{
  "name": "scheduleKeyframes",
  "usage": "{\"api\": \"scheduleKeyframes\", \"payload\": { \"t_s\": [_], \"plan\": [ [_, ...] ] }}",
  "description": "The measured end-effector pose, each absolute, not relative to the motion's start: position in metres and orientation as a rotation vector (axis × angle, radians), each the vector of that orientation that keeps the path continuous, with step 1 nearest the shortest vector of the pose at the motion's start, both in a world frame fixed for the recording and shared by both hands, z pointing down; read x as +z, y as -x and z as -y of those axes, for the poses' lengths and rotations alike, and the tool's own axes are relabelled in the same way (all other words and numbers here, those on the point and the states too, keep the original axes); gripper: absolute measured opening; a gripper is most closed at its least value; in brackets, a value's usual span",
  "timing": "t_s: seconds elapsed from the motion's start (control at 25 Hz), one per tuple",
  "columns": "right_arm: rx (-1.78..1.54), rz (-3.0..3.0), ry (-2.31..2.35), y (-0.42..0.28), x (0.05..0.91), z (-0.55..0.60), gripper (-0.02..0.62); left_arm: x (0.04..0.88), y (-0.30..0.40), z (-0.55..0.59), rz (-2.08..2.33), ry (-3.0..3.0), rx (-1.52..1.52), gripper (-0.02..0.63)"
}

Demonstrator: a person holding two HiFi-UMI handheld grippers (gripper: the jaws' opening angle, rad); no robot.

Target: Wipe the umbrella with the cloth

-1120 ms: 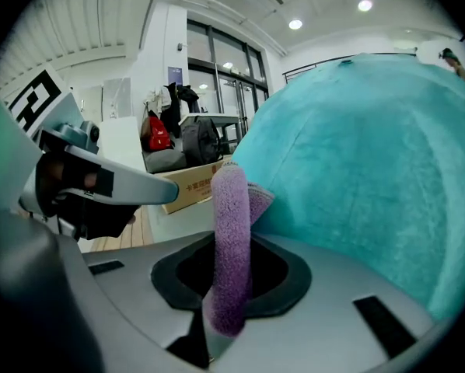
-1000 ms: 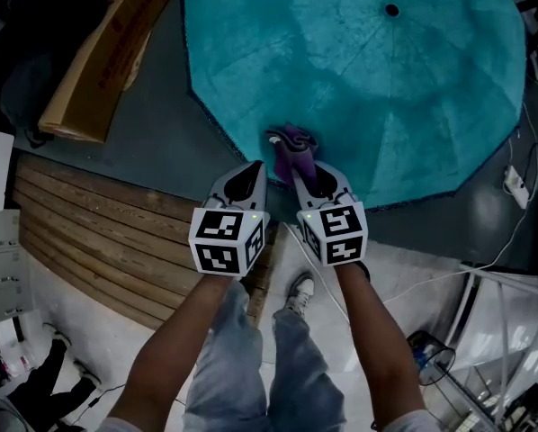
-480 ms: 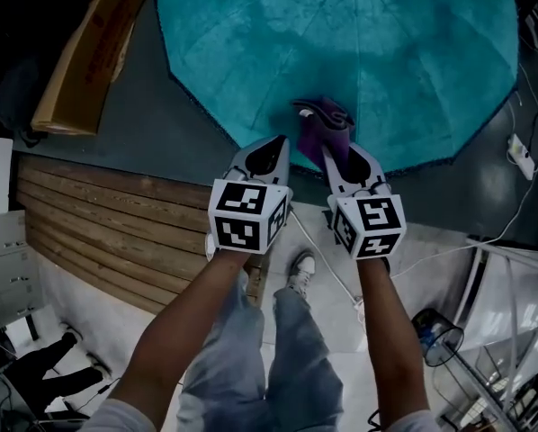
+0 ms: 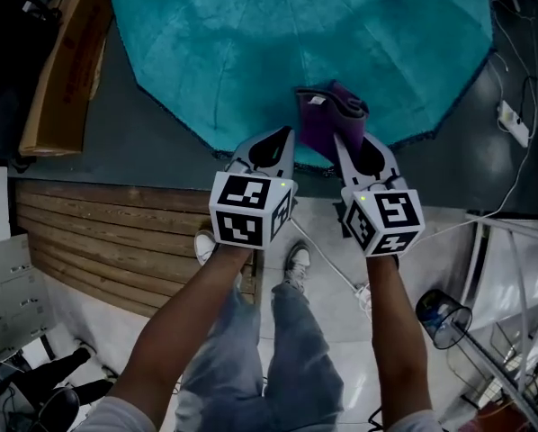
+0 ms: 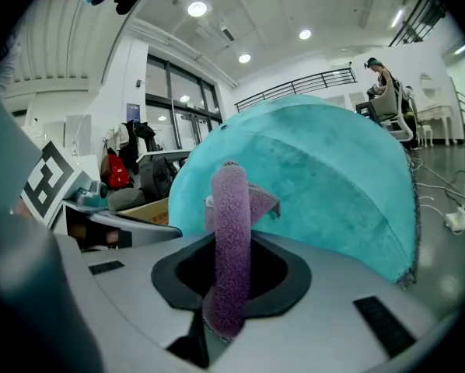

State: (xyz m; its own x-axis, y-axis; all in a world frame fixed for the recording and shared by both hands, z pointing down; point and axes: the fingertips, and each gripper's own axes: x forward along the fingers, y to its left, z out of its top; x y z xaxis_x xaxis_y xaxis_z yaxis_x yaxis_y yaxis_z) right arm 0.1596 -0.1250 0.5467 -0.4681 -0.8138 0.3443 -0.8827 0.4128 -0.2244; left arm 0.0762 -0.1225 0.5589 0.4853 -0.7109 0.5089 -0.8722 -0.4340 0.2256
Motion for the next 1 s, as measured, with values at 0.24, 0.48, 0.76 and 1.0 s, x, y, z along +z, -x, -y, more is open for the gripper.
{"api": "scheduleKeyframes", "payload": {
  "t_s": [0.24,0.48,0.76,1.0],
  "plan": [
    [0.587,2.412,-1.601,-0.214,0.561,0.130,0.072,0.562,-0.116,0.126,1.259,-2.312,0.477,0.004],
    [0.614,2.302,-1.706,-0.264,0.574,0.134,0.072,0.569,-0.150,0.131,1.176,-2.347,0.497,0.003],
    [0.632,2.158,-1.815,-0.320,0.584,0.133,0.072,0.568,-0.182,0.134,1.112,-2.375,0.510,0.005],
    [0.632,2.060,-1.885,-0.352,0.577,0.127,0.072,0.563,-0.198,0.132,1.072,-2.398,0.523,0.003]
  ]
}}
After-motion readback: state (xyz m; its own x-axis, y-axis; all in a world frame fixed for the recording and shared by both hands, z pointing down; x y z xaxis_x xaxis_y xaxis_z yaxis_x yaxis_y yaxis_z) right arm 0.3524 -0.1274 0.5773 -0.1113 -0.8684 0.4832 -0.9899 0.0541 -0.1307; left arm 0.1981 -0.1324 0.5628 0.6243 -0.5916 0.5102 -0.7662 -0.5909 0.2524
